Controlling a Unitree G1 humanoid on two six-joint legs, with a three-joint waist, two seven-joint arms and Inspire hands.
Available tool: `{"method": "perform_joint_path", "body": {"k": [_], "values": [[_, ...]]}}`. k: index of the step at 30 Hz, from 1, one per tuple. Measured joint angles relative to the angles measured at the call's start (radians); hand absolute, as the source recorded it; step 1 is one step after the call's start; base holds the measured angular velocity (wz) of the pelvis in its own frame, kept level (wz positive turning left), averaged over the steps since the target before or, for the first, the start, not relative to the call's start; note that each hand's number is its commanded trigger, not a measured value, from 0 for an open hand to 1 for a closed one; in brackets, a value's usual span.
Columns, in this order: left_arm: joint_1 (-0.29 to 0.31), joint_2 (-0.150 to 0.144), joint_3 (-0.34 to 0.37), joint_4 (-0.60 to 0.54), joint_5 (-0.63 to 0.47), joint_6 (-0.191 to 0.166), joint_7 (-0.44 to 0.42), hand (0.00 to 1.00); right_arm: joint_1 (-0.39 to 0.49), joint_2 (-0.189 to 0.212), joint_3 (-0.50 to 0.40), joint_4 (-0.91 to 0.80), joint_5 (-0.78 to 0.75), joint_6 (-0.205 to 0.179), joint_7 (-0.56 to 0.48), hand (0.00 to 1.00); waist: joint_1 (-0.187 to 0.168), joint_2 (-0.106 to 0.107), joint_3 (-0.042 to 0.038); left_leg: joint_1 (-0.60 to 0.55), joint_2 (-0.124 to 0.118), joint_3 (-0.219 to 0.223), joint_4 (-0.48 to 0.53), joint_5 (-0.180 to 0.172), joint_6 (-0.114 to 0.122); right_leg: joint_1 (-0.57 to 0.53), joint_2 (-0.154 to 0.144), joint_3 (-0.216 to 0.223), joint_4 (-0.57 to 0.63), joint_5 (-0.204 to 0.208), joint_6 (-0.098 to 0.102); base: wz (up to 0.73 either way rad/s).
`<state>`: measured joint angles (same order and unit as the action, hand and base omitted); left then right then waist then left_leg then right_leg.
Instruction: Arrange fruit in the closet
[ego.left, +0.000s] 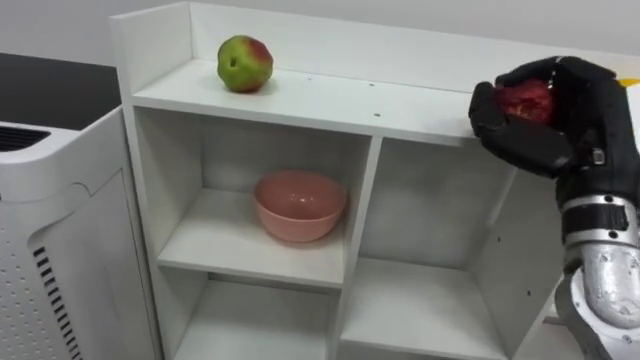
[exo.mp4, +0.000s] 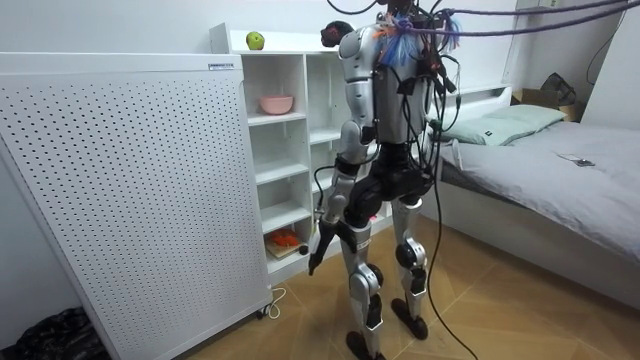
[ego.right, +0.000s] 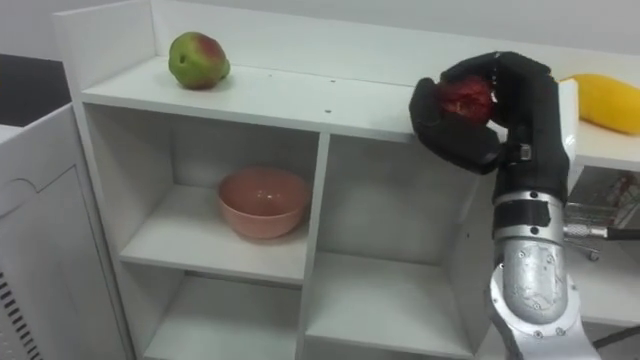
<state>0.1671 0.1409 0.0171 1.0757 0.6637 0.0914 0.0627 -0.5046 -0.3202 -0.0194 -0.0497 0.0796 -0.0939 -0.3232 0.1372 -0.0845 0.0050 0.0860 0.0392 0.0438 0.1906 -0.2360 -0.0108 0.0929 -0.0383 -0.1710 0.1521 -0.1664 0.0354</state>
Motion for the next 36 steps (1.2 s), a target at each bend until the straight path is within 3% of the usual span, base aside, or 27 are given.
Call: {"method": "perform_joint_path", "body": {"k": [7, 9, 15, 19, 22, 24, 26, 31, 33, 36], "values": [[0.001, 0.000, -0.001, 0.009, -0.002, -0.014, 0.017, 0.00, 0.063, 0.021, 0.034, -0.188, 0.036, -0.009, 0.083, 1.00, 0.000, 0.022, -0.0038, 0.013, 0.001, 0.006, -0.007, 0.000, 0.000, 0.010, 0.002, 0.007, -0.001, 0.000, 0.000, 0.01], [-0.001, 0.000, -0.003, 0.006, -0.004, -0.018, 0.018, 0.00, 0.116, 0.042, 0.050, -0.236, 0.053, -0.014, 0.129, 1.00, -0.004, 0.026, -0.0047, 0.012, 0.002, 0.008, -0.007, 0.000, 0.000, 0.009, 0.002, 0.007, -0.001, 0.000, 0.000, 0.00], [-0.019, 0.003, -0.086, 0.029, -0.021, -0.022, 0.040, 0.00, 0.179, 0.062, 0.144, -0.223, 0.182, -0.015, 0.213, 1.00, -0.001, 0.047, 0.0006, 0.004, 0.002, 0.026, -0.009, 0.000, 0.000, -0.010, 0.002, 0.032, -0.001, 0.000, 0.000, -0.10], [-0.026, -0.007, -0.099, 0.044, -0.025, -0.030, 0.052, 0.00, 0.227, 0.076, 0.177, -0.167, 0.257, -0.009, 0.280, 1.00, -0.002, 0.051, 0.0008, -0.012, 0.002, 0.033, -0.008, 0.000, 0.000, -0.025, 0.002, 0.032, 0.000, 0.000, 0.000, -0.04], [-0.028, -0.006, -0.113, 0.044, -0.062, -0.027, 0.063, 0.00, 0.256, 0.103, 0.206, -0.065, 0.321, -0.001, 0.317, 1.00, -0.007, 0.055, -0.0023, -0.041, 0.002, 0.032, 0.002, 0.000, 0.000, -0.044, 0.001, 0.027, 0.001, 0.000, 0.000, 0.05], [-0.039, -0.008, -0.120, 0.054, -0.109, -0.025, 0.066, 0.00, 0.268, 0.137, 0.234, 0.030, 0.371, 0.011, 0.333, 1.00, -0.008, 0.067, 0.0016, -0.061, 0.001, 0.033, 0.011, 0.000, 0.000, -0.066, 0.000, 0.027, 0.001, 0.003, -0.005, 0.00], [-0.044, -0.010, -0.121, 0.064, -0.126, -0.022, 0.071, 0.00, 0.272, 0.158, 0.244, 0.114, 0.427, 0.024, 0.351, 1.00, -0.010, 0.078, 0.0002, -0.079, 0.001, 0.033, 0.017, 0.000, 0.001, -0.081, -0.002, 0.026, 0.004, 0.004, -0.007, 0.02], [-0.075, -0.018, -0.161, 0.083, -0.185, 0.001, 0.117, 0.00, 0.269, 0.197, 0.261, 0.380, 0.748, 0.030, 0.371, 1.00, -0.025, 0.100, 0.0034, -0.156, -0.001, 0.018, 0.056, 0.006, 0.003, -0.149, -0.010, 0.001, 0.050, 0.004, -0.007, 0.12], [-0.108, -0.033, -0.172, 0.087, -0.226, 0.012, 0.126, 0.00, 0.269, 0.210, 0.256, 0.502, 0.977, 0.032, 0.368, 1.00, -0.027, 0.116, 0.0127, -0.213, -0.003, 0.010, 0.087, 0.009, 0.008, -0.201, -0.018, -0.012, 0.083, 0.004, -0.007, 0.18], [-0.137, -0.057, -0.189, 0.091, -0.240, 0.013, 0.133, 0.00, 0.268, 0.236, 0.234, 0.596, 1.173, 0.032, 0.368, 1.00, -0.021, 0.140, 0.0225, -0.284, -0.010, 0.012, 0.125, 0.015, 0.015, -0.287, -0.031, -0.007, 0.147, 0.004, -0.008, -0.01]]}}
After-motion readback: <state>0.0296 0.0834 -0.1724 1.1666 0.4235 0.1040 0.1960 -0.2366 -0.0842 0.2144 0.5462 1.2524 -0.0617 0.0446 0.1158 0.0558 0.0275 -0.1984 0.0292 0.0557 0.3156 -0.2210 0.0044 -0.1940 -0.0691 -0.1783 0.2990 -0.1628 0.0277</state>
